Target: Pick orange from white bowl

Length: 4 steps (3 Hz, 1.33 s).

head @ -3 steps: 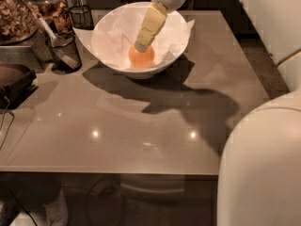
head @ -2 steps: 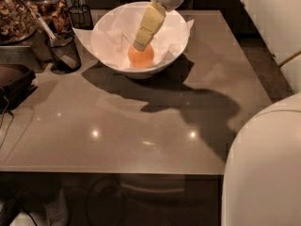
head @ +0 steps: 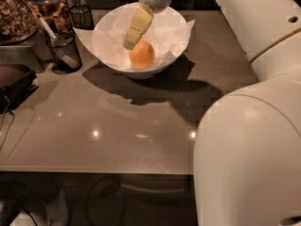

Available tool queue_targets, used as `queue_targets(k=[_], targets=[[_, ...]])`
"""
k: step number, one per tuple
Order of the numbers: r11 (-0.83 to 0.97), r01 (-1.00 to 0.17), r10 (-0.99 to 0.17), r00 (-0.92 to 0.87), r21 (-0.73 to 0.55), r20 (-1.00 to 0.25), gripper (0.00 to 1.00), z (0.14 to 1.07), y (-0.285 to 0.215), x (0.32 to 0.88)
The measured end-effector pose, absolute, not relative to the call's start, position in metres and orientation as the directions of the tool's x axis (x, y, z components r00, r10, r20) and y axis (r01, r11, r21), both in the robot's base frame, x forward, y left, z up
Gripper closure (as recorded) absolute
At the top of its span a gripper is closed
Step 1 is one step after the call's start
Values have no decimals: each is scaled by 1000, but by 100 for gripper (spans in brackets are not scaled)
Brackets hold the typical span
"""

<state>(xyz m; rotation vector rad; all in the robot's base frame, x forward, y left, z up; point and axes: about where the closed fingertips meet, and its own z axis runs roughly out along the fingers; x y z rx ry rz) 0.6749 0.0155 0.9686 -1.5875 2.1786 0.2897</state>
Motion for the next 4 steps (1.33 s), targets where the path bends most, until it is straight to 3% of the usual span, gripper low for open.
queue_targets(k=[4], targets=[[411, -912, -829, -375, 4, -415, 18, 924, 18, 719]])
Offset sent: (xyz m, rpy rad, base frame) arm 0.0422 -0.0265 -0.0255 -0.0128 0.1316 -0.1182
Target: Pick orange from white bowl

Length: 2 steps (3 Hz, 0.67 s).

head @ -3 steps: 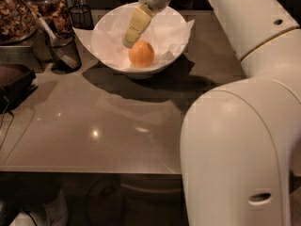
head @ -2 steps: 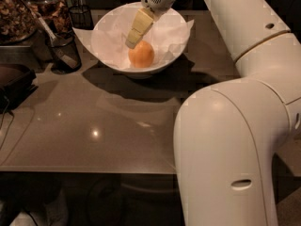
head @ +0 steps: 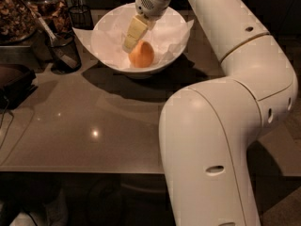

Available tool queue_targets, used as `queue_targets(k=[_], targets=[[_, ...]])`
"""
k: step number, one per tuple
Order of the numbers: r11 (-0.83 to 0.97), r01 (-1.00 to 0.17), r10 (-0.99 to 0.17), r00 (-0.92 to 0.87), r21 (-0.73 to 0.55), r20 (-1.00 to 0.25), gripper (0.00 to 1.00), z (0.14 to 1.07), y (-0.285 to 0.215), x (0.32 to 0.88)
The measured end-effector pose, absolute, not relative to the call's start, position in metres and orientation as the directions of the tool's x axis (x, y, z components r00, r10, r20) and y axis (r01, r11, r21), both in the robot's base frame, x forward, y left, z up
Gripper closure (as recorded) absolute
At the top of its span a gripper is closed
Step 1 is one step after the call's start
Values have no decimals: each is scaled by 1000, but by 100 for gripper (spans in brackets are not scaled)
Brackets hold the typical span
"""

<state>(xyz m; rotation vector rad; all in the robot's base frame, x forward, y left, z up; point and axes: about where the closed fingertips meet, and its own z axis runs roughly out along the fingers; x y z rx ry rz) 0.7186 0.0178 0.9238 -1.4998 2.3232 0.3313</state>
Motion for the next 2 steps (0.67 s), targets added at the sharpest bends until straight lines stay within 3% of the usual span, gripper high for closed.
queue_targets(k=[2], targets=[[399, -916, -846, -382, 32, -373, 27, 901, 33, 719]])
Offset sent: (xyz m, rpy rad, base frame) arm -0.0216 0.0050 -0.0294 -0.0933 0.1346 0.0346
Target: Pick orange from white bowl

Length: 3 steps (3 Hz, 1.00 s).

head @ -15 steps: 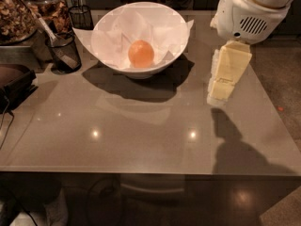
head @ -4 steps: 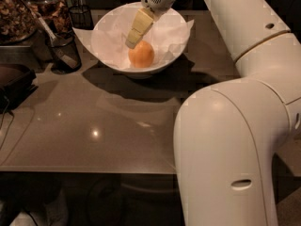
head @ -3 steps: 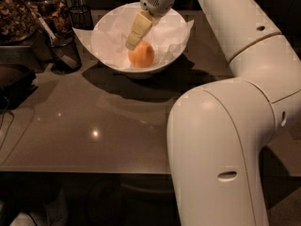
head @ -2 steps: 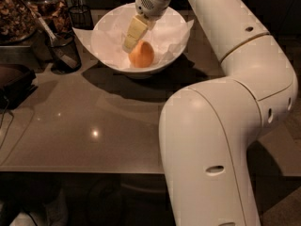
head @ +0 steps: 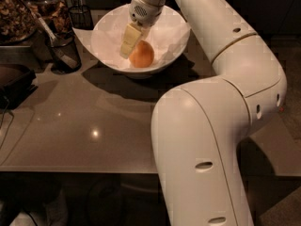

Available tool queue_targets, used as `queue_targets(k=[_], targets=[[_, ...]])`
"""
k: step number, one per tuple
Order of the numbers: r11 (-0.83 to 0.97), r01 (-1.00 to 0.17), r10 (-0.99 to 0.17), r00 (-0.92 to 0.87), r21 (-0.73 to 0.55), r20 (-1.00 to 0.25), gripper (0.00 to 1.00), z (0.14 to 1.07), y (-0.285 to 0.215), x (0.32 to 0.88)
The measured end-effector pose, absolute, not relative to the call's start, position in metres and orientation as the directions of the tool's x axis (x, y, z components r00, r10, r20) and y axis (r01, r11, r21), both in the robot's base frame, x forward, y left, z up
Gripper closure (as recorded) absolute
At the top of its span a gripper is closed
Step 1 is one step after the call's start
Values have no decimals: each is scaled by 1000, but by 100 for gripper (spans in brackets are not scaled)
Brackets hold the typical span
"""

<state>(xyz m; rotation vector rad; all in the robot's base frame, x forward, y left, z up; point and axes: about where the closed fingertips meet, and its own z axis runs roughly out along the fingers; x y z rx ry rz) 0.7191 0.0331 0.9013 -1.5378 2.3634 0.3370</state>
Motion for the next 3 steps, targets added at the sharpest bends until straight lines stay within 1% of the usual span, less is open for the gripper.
queue_targets(k=[2, 3], targets=[[439, -898, -831, -420, 31, -364, 23, 898, 16, 722], [440, -897, -831, -423, 40, -362, 24, 894, 16, 723]])
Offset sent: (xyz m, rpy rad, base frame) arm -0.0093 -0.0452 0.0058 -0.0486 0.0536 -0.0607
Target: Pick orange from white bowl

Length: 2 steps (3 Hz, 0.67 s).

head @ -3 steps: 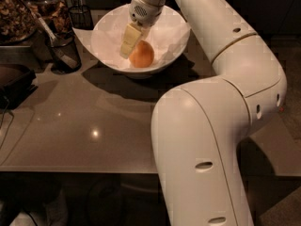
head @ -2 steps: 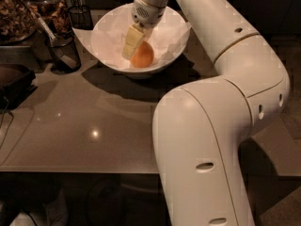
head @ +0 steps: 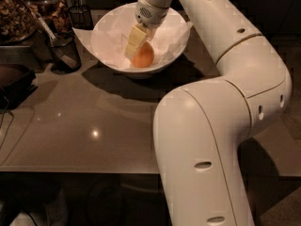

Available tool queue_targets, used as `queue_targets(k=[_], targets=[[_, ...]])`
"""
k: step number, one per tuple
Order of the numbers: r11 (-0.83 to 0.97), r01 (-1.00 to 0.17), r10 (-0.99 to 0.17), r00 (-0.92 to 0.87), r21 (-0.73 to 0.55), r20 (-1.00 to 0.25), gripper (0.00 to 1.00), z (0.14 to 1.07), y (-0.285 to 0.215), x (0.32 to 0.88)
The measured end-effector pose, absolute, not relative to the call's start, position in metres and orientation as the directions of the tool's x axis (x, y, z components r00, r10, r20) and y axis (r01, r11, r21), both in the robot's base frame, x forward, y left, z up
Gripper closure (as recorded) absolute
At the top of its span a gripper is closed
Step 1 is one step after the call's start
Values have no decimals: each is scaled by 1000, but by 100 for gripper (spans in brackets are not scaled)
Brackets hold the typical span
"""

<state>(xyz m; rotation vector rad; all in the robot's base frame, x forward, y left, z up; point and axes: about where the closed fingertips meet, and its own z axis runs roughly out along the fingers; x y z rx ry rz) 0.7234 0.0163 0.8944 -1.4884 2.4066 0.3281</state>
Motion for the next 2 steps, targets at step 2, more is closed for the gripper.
queue_targets(k=[2], targets=[[449, -892, -826, -437, 54, -355, 24, 886, 12, 722]])
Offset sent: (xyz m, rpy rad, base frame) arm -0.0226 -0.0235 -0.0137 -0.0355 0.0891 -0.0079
